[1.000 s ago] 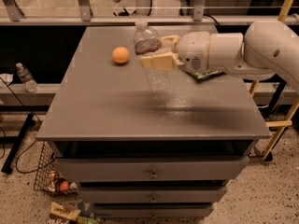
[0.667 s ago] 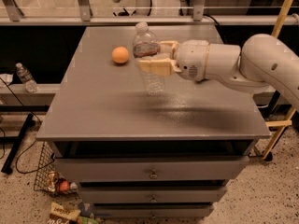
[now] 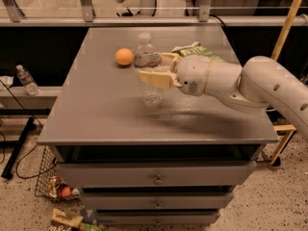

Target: Place water bottle upright

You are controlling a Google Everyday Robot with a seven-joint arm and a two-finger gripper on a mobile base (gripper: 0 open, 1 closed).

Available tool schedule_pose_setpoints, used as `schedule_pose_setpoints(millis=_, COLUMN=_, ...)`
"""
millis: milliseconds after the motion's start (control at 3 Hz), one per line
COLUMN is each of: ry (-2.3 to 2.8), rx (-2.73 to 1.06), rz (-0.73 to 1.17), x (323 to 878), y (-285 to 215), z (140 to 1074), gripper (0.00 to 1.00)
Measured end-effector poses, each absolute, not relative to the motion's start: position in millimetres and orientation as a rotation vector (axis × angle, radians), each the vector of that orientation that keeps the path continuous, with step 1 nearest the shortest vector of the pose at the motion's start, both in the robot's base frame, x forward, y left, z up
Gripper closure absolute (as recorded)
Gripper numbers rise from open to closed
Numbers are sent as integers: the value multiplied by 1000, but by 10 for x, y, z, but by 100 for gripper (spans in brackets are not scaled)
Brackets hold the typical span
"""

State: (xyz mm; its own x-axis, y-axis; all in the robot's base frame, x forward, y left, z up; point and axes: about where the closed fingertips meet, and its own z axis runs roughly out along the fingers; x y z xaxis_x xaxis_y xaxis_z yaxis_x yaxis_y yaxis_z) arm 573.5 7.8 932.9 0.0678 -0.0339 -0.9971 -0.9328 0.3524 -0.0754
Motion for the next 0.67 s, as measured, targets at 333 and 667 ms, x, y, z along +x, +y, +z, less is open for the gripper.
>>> schedule_pose_setpoints(millis=333, ry=1316, rx=-972, rz=889, x=5731, y=85, z=9260, gripper=100)
schedule_pose_setpoints(millis=667, ry=1319, rx=-954, rz=898, x=5725, y=75, z=9194, gripper=100)
